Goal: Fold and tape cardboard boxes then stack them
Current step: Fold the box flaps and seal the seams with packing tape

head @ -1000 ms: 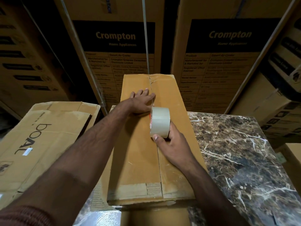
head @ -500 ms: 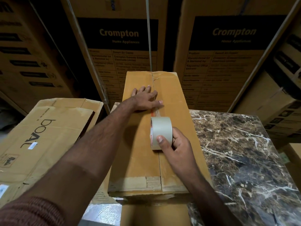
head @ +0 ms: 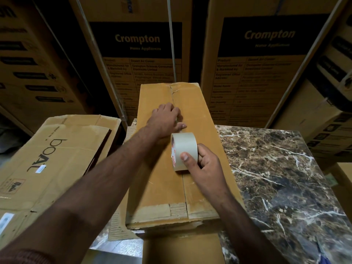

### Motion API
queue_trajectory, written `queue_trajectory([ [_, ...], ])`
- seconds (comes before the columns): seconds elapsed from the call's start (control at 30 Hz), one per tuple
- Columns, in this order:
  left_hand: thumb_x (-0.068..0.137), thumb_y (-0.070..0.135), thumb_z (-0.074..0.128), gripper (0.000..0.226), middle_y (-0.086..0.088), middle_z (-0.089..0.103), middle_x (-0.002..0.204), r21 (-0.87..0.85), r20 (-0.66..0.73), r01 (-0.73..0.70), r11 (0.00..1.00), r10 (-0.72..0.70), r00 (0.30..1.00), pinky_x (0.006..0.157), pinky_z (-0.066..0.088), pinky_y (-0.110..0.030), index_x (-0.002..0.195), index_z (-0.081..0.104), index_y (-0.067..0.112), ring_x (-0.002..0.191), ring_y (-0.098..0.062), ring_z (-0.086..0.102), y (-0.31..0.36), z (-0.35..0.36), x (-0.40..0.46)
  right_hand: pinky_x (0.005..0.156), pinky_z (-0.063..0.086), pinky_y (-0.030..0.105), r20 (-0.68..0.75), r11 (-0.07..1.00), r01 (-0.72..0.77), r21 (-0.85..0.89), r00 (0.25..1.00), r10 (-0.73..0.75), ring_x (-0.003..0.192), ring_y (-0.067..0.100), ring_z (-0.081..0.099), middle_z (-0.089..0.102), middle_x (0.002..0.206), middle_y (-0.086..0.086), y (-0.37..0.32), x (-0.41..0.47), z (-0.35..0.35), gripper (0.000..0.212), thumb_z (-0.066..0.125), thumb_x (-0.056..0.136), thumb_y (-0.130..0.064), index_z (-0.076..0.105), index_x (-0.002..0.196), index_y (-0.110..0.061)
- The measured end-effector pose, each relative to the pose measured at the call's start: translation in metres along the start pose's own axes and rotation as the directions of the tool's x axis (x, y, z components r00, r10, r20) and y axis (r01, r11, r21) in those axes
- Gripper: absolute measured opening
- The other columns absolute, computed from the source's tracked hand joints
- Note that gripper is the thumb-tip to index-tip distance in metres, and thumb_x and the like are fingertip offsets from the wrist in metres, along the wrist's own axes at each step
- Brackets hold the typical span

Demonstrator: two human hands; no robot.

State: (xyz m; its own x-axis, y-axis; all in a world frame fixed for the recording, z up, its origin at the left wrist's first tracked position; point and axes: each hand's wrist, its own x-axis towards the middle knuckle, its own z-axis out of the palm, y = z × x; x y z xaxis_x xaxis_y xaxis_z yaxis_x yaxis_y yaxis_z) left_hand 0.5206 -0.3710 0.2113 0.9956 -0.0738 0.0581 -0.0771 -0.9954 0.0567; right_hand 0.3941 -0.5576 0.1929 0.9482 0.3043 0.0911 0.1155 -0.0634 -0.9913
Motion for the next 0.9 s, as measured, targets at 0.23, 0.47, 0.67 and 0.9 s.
queue_trajectory([
  [0.23, 0.099, 0.052, 0.048, 0.079, -0.009, -0.004, 0.166, 0.055, 0.356, -0.037, 0.998, 0.015, 0.934, 0.122, 0.007, -0.047, 0.16, 0.004, 0.026, 0.152, -0.032, 0.001, -0.001, -0.001, -0.016, 0.075, 0.059, 0.049, 0.056, 0.976, 0.019, -0.218, 0.998, -0.007, 0.09, 0.01, 0.068, 0.071, 0.098, -0.007, 0.003, 0.0, -0.002, 0.049, 0.062, 0.081, -0.059, 0.06, 0.117, -0.026],
  [0.47, 0.104, 0.055, 0.029, 0.07, -0.004, -0.013, 0.167, 0.042, 0.357, 0.01, 0.999, -0.025, 0.934, 0.124, -0.002, -0.047, 0.16, -0.001, 0.027, 0.154, -0.024, -0.009, -0.002, 0.003, -0.019, 0.068, 0.057, 0.052, 0.025, 0.971, 0.052, -0.232, 0.999, -0.048, 0.085, 0.014, 0.067, 0.069, 0.095, -0.007, 0.0, -0.019, -0.005, 0.043, 0.059, 0.082, -0.06, 0.059, 0.111, -0.028],
  [0.67, 0.105, 0.049, 0.035, 0.054, -0.005, 0.02, 0.165, 0.015, 0.119, 0.005, 1.0, -0.007, 0.993, 0.121, 0.016, -0.051, 0.154, 0.032, 0.028, 0.15, -0.031, 0.018, 0.013, 0.004, -0.034, 0.064, 0.056, 0.055, -0.004, 0.977, 0.072, -0.203, 0.997, -0.074, 0.082, 0.02, 0.068, 0.069, 0.091, -0.002, 0.001, -0.036, -0.008, 0.036, 0.062, 0.086, -0.059, 0.06, 0.11, -0.031],
  [0.9, 0.101, 0.053, 0.044, 0.082, -0.005, -0.009, 0.168, 0.02, 0.39, -0.015, 1.0, 0.006, 0.921, 0.122, 0.0, -0.053, 0.16, 0.0, 0.019, 0.154, -0.029, -0.006, 0.004, 0.001, -0.042, 0.067, 0.057, 0.05, 0.01, 0.962, 0.074, -0.262, 0.997, -0.074, 0.085, 0.011, 0.068, 0.07, 0.095, -0.007, 0.002, -0.044, -0.008, 0.047, 0.056, 0.086, -0.064, 0.06, 0.113, -0.026],
])
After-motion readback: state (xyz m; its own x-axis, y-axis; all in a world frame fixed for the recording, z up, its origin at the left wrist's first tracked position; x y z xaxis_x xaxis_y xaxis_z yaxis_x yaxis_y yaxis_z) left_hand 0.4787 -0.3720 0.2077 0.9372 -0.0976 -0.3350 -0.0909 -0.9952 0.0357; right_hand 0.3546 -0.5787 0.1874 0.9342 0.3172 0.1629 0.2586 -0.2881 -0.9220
